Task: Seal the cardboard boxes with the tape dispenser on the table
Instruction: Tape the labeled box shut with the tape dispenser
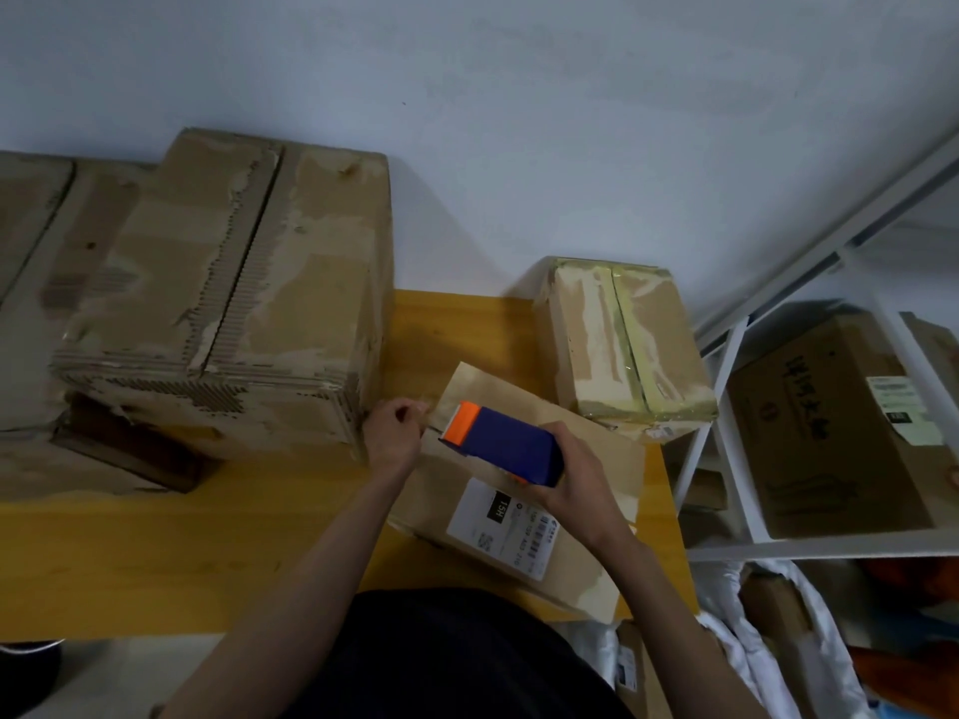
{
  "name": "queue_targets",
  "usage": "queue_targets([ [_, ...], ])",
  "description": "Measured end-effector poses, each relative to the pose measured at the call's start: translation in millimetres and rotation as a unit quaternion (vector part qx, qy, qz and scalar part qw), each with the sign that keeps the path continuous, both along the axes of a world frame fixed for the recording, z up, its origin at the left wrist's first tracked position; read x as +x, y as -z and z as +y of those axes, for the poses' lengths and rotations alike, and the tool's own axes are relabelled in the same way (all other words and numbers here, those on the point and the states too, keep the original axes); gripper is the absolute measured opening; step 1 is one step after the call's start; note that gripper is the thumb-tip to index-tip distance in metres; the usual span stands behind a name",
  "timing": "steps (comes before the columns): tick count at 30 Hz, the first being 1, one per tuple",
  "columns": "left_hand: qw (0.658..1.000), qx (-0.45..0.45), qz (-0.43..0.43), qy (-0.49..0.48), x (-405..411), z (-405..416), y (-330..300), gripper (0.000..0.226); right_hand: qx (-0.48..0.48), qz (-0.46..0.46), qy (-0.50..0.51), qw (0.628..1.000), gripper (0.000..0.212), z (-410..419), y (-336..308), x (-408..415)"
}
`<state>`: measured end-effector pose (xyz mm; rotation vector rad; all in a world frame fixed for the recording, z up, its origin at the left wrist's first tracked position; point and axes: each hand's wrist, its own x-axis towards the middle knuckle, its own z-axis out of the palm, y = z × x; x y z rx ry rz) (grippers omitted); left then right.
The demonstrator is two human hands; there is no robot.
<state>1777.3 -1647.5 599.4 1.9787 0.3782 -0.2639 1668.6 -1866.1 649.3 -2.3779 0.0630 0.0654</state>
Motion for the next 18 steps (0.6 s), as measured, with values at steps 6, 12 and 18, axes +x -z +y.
queue_targets([
  [6, 1.0, -0.003, 0.011, -0.026, -1.7, 0.9, 3.8, 0.021, -0.013, 0.019, -0.012, 1.0, 0.05, 2.2, 13.7, 8.1],
  [12, 0.998, -0.014, 0.053, -0.044, -3.0, 1.4, 11.7, 0.022, -0.015, 0.033, -0.017, 0.999, 0.05, 0.2, 17.4, 14.0],
  [18, 0.992, -0.008, 0.118, -0.04, 1.2, -0.4, 16.1, 0.024, 0.001, 0.032, -0.012, 0.999, 0.048, 2.9, 19.2, 13.9],
])
